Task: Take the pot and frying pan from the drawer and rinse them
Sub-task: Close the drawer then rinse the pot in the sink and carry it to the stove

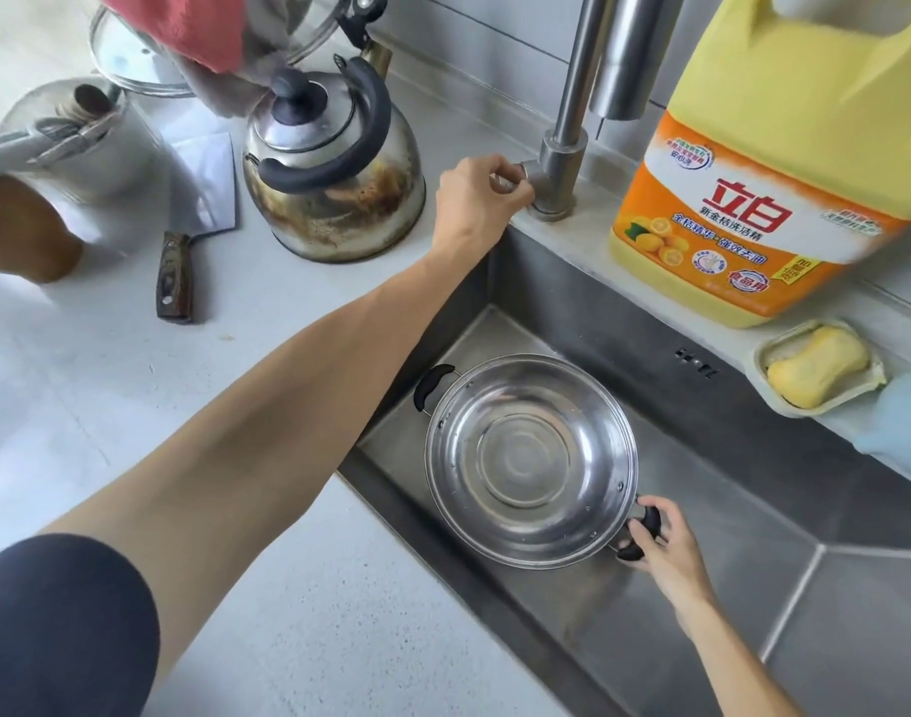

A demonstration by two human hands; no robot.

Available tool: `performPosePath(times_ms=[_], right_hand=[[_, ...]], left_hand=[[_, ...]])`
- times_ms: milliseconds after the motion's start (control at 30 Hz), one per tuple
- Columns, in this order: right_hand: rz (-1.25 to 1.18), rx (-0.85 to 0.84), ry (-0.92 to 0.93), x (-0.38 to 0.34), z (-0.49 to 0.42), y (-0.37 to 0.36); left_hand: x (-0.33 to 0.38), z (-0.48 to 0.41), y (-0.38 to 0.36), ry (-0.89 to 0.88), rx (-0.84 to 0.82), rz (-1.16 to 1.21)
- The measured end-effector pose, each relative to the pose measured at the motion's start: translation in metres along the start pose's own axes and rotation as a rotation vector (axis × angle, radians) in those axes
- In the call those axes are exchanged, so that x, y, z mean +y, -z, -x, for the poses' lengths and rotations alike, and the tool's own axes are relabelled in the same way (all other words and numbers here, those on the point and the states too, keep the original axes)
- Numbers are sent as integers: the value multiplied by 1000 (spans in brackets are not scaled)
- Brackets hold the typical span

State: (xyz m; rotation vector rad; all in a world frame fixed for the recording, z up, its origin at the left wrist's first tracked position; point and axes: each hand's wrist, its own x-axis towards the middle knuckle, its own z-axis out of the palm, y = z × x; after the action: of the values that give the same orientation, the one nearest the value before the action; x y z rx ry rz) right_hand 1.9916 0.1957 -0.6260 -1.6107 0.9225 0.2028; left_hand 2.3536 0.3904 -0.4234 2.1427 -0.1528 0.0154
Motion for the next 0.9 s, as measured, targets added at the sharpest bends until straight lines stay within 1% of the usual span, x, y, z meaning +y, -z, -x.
performPosePath(times_ms=[167, 267, 333, 400, 433, 467, 500, 533, 600, 633, 667, 700, 767, 900], right_hand=[[-15, -7, 1, -1, 0, 1], [-15, -8, -10, -2, 2, 0], [-23, -11, -8, -5, 3, 0], [-29, -11, -15, -6, 4, 0], [-29, -12, -20, -7, 5, 0], [-28, -13, -23, -9, 6, 0], [-29, -16, -27, -10, 7, 1], [-30, -23, -27, -12, 8, 1], [-31, -41, -32, -15, 9, 3], [-31, -46, -37, -16, 10, 4], [-24, -49, -40, -16, 10, 5], [-14, -50, -42, -17, 10, 6], [0, -53, -33, -18, 11, 7], [-3, -28, -18, -19, 10, 10]], left_hand=[[-13, -1, 7, 16, 10, 48], [-21, -6, 14, -27, -39, -5], [-23, -1, 21, -25, -50, -13], [-36, 20, 24, 39, 15, 24], [-49, 37, 24, 81, 47, 18], [-68, 54, 21, 105, 41, -28], [-89, 70, 18, 98, -19, -146], [-110, 82, 15, 78, -129, -292], [-143, 97, 6, 84, -425, -591], [-155, 100, 1, 100, -547, -717], [-163, 103, -4, 114, -623, -795], [-168, 105, -6, 144, -665, -825], [-176, 109, -8, 218, -697, -771], [-187, 107, -2, 256, -681, -630]])
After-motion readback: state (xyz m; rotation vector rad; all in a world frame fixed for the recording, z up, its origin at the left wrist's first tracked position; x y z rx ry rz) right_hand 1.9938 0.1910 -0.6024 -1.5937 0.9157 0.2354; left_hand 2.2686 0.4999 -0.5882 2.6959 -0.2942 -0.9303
